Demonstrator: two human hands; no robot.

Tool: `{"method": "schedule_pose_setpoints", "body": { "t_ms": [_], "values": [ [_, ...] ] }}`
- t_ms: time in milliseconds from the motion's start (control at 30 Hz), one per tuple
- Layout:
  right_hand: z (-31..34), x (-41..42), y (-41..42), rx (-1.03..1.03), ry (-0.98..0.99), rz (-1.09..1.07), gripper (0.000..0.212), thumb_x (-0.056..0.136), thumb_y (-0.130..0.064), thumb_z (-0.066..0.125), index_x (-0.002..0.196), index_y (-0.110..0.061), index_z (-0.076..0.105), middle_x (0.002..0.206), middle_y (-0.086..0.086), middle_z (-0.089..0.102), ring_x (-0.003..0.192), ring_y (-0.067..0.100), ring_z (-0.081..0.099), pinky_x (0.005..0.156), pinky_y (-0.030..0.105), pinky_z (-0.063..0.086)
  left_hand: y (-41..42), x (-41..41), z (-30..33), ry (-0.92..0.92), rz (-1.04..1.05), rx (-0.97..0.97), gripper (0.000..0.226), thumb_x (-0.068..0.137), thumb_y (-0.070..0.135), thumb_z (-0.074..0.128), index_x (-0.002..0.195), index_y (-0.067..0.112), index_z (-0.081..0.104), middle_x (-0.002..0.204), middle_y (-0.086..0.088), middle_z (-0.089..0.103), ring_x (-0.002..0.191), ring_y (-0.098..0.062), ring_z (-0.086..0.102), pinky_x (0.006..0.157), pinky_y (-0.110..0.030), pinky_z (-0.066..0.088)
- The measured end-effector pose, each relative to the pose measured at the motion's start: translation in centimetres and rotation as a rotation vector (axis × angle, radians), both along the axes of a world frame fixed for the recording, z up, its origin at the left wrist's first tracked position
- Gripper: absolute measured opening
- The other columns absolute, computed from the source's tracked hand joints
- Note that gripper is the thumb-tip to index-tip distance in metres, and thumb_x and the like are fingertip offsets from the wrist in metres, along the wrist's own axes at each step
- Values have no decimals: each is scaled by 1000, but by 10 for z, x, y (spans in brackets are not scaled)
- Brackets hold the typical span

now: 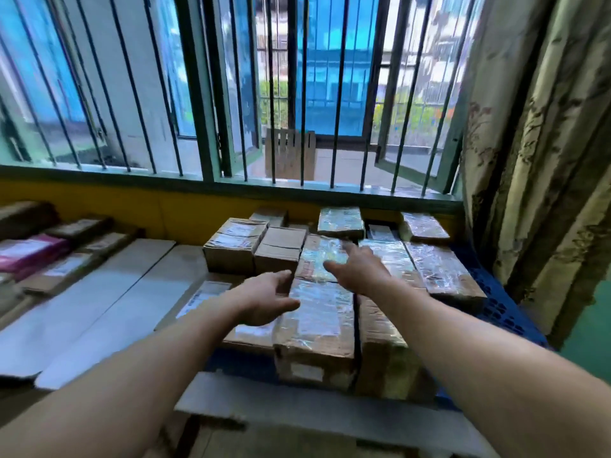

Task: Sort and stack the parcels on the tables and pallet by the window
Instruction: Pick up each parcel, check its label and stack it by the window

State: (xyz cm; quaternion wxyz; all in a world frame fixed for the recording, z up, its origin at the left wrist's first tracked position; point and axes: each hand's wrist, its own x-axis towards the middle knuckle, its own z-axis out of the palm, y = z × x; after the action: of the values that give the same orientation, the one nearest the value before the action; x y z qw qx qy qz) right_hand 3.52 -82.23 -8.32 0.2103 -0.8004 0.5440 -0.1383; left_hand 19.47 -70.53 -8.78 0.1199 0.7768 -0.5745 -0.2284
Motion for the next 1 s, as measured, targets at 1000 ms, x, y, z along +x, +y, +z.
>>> {"method": "schedule_pose_setpoints", "body": {
  "t_ms": [1000],
  "values": [
    [-59, 594, 177, 221, 44, 780, 69, 91, -60, 54, 147, -23, 37, 143, 10, 45, 119, 26, 53, 93, 36, 51, 267, 494, -72, 7, 863, 47, 76, 91, 52, 54, 153, 26, 19, 161, -3, 13, 147, -22, 16, 118, -32, 18]
  ]
}}
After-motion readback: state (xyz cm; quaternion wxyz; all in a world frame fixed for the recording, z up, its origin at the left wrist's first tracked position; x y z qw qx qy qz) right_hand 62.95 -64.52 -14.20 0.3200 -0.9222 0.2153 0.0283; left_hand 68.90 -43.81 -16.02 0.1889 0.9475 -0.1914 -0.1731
